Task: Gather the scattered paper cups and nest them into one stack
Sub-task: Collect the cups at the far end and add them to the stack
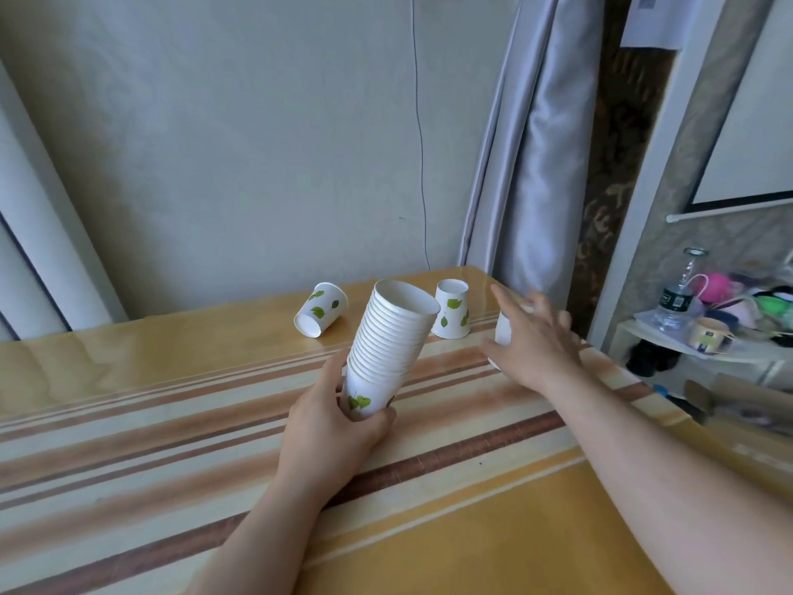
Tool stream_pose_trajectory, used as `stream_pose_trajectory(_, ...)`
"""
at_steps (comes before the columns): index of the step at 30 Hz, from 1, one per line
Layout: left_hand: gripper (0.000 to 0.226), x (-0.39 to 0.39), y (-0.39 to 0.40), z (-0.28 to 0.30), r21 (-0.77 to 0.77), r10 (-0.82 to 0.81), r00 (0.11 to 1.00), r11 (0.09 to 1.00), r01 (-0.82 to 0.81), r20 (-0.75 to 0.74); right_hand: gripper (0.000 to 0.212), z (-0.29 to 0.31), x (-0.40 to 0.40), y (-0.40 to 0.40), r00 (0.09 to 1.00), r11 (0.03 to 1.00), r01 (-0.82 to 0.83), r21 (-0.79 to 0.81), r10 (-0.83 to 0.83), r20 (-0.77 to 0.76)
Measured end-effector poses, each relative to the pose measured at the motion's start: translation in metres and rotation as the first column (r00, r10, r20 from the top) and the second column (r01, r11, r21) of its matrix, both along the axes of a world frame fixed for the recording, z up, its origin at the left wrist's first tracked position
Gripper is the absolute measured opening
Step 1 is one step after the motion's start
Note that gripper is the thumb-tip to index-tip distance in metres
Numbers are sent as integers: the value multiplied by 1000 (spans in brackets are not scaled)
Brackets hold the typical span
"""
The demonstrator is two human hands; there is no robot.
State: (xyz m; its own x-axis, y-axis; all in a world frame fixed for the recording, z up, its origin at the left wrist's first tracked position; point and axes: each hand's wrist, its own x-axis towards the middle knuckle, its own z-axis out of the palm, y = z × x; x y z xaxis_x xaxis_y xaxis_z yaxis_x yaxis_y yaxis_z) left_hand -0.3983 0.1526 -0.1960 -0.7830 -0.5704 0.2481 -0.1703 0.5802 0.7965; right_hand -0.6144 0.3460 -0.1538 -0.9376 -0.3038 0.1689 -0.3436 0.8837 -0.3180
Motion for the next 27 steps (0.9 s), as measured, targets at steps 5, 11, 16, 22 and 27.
stream_pose_trajectory(5,68,-1,0,0,7,16,1000,1000,-16,-1,29,-31,8,6,975,830,-114,-545,-12,-222)
stream_pose_trajectory(11,71,-1,1,2,-3,17,1000,1000,-17,-4,74,-25,20,7,956,831,-201,-520,281,80)
stream_pose_trajectory(16,74,0,2,2,-2,-5,1000,1000,5,-11,83,-14,24,1,962,973,-232,8,228,150)
stream_pose_trajectory(22,68,0,4,3,-8,-27,999,1000,27,-17,58,-9,21,-10,972,882,-215,-420,235,-6)
stream_pose_trajectory(27,70,0,6,5,-43,-36,999,998,35,-16,73,15,31,-14,885,-16,92,-996,459,74)
